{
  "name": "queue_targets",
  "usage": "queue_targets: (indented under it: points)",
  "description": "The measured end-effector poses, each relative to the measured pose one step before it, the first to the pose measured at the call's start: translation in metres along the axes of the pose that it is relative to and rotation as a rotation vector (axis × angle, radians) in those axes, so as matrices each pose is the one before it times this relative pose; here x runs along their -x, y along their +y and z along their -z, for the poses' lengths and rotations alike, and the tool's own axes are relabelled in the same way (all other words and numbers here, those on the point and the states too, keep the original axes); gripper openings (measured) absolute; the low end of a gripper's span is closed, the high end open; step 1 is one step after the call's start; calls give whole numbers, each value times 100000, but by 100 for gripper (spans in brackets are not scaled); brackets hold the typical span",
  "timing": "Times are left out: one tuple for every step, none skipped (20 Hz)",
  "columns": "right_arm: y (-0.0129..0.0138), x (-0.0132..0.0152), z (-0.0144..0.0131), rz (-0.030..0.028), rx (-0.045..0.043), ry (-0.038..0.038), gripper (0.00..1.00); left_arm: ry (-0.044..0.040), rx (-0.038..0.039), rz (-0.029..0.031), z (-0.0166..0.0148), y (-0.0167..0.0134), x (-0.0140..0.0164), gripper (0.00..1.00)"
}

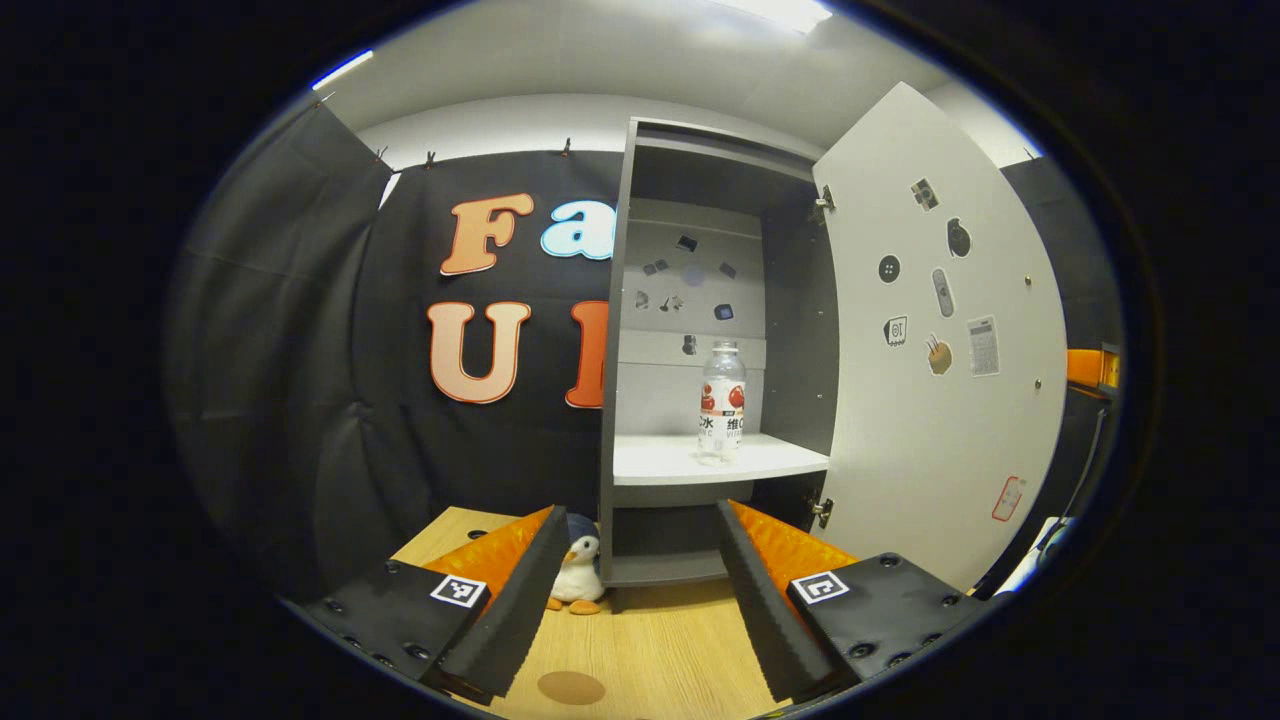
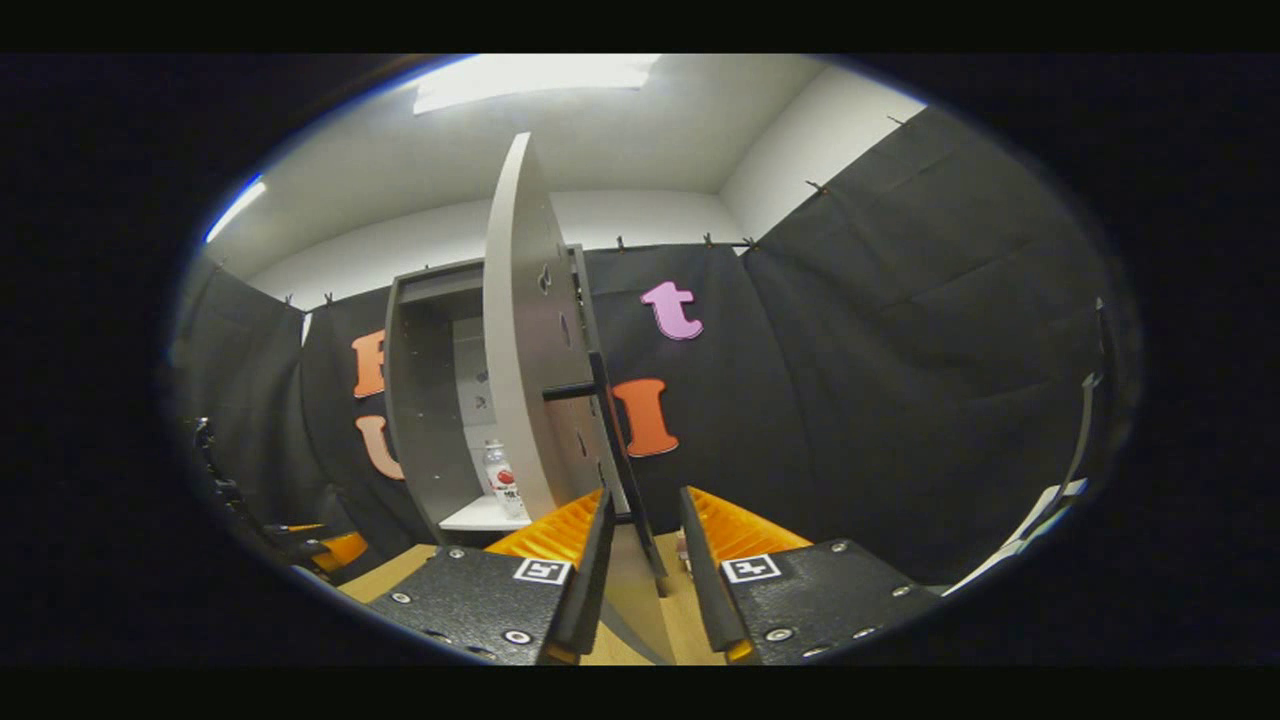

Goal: Open the cabinet door with the right hand, grasp the bottle in the cabinet with the left hand and place it on the coaster, then close the cabinet door with the right hand.

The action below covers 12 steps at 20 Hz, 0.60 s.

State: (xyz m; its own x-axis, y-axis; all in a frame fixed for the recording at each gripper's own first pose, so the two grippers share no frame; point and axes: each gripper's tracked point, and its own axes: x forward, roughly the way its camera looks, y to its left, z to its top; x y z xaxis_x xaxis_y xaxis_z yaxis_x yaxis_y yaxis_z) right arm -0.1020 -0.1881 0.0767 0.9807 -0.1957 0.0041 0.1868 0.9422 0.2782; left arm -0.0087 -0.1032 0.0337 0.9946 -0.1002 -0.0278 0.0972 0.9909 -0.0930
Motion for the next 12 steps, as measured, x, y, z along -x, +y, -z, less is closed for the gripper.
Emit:
queue_targets:
  points:
    - [-695,558,-190,1656,1364,-231,47,-476,684,869,-169,-526,-315,94]
    - [-589,442,-117,1991,1917,-412,46,-198,732,1301,-224,-639,-460,96]
    - [-280,929,-227,12,1493,-291,57,-163,616,944,-239,-531,-526,96]
    - [123,572,8,-415,899,328,60,-13,488,1165,-115,-392,-581,95]
    - [241,361,268,32,633,648,67,-614,251,1208,-220,-471,-695,96]
    - [164,284,315,425,763,1028,70,-289,-168,1353,-259,-530,-782,96]
    - [238,247,248,107,1012,510,70,-588,-338,1634,-121,-540,-792,95]
    - [364,270,87,229,1235,-7,76,-309,-632,1805,-163,-518,-1142,95]
    - [338,110,-29,557,1234,-31,78,-104,-630,1560,-87,-506,-811,95]
    - [709,104,80,302,1228,171,84,-26,-334,1973,-103,-422,-855,95]
    - [1035,89,84,-722,1231,452,81,-414,163,1724,-196,-394,-1031,95]
    - [1165,31,39,-1206,1458,84,82,5,397,1400,193,-168,-1049,95]
